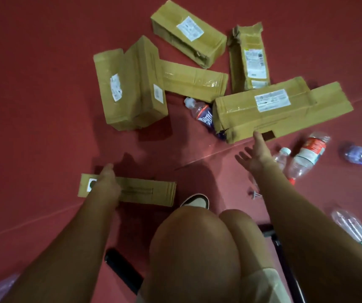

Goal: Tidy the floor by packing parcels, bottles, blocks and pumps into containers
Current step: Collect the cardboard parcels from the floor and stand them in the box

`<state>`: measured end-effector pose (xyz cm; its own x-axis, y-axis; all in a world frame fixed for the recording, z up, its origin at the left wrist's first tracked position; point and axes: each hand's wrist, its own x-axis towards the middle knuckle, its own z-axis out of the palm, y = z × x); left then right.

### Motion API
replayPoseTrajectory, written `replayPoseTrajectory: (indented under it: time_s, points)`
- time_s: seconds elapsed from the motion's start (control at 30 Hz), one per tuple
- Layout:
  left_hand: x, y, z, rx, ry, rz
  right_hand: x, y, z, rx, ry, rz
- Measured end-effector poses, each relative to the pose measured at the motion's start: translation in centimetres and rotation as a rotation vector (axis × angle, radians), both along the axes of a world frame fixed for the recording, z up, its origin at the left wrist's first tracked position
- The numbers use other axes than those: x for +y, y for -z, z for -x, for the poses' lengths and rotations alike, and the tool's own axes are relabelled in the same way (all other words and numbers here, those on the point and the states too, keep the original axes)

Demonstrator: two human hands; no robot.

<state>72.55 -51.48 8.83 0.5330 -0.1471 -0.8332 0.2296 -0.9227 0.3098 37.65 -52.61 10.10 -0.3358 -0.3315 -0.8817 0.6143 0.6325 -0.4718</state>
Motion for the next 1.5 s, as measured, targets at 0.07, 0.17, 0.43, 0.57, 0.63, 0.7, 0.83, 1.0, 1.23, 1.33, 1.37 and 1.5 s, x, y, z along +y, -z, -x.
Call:
replayPoseTrajectory:
  time_s: [0.07, 0.17, 0.43, 0.57, 0.63, 0.7, 0.83, 1.0, 1.23, 1.33, 1.37, 1.5]
  points:
    - [0.6, 1.7, -0.1, -0.099, 0.062, -0.052, -1.7, 2.9, -0.3, -0.007, 0.032, 0.015]
    - [1.2, 4.3, 0.9, -0.160, -0.099, -0.049, -3.7, 6.1, -1.3, -0.004, 0.049, 0.068]
    - [1.3, 9.6, 1.3, -0.178, 0.048, -0.019, -6.9, 11.0, -3.1, 0.188, 0.390, 0.051]
    - [1.4, 8.9, 1.8, -0.202, -0.140, -0.046, -7.4, 10.6, -3.9, 0.254, 0.399, 0.005]
    - [1.1, 8.4, 2.2, -0.175, -0.256, -0.016, -7.4, 10.6, -3.7, 0.248, 0.424, 0.039]
    - [1.2, 8.6, 2.1, -0.208, -0.194, -0.006, -7.3, 10.7, -3.5, 0.255, 0.465, 0.074]
    - [0.9, 7.0, 2.0, -0.256, -0.183, -0.019, -6.6, 9.7, -2.9, 0.198, 0.487, 0.156]
    - [1.0, 0.0, 2.9, -0.371, -0.004, -0.007, -4.6, 5.4, -1.1, 0.065, 0.488, 0.271]
    - [0.6, -14.1, 2.5, -0.440, 0.237, 0.083, 1.2, -6.4, -0.5, -0.115, 0.402, 0.154]
    - [0.5, -20.8, 3.6, -0.409, 0.314, 0.092, 3.7, -12.8, -1.3, -0.196, 0.432, 0.189]
    - [0.6, -23.0, 4.0, -0.395, 0.331, 0.101, 4.5, -15.1, -1.5, -0.210, 0.439, 0.188]
    - [1.4, -31.0, 5.7, -0.320, 0.393, 0.165, 6.9, -23.5, -1.8, -0.229, 0.432, 0.195]
